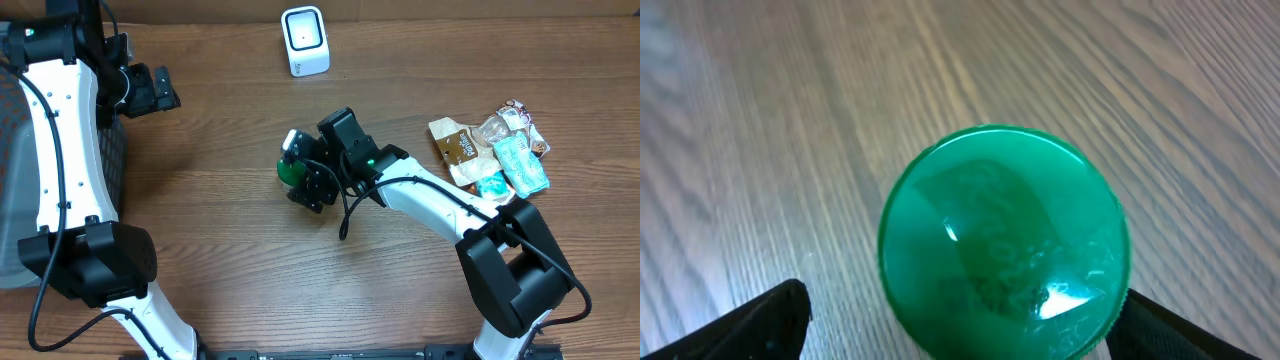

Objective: Scan the item barcode

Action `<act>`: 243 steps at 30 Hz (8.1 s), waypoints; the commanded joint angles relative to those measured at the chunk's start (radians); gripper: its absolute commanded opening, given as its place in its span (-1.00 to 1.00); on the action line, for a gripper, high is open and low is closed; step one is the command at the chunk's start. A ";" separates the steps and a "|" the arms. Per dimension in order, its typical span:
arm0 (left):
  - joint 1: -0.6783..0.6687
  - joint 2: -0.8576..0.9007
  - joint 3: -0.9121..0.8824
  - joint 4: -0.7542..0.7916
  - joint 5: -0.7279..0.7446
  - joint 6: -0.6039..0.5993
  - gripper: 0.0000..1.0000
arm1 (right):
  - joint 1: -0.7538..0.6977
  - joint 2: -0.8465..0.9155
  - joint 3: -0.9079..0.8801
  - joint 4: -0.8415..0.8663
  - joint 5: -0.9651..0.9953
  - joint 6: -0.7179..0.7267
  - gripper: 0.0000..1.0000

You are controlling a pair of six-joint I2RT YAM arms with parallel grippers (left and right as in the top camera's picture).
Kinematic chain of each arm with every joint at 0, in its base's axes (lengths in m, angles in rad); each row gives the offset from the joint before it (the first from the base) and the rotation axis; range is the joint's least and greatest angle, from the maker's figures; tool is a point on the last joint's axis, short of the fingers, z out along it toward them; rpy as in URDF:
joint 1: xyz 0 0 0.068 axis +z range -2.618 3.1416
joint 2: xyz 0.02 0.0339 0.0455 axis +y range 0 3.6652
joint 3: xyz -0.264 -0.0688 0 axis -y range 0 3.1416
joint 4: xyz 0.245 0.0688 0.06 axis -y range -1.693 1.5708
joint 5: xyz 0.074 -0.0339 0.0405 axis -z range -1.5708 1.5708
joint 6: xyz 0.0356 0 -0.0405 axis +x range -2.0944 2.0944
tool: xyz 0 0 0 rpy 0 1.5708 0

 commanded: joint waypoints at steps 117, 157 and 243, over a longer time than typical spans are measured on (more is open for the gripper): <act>0.004 -0.026 0.003 0.001 -0.004 0.026 0.99 | 0.140 0.278 0.499 -0.517 0.479 0.575 0.42; 0.004 -0.026 0.003 0.001 -0.004 0.026 0.99 | 0.140 0.278 0.492 -0.523 0.479 0.576 0.17; 0.004 -0.026 0.003 0.001 -0.004 0.026 0.99 | -0.058 0.190 0.575 0.149 0.647 -0.161 -0.03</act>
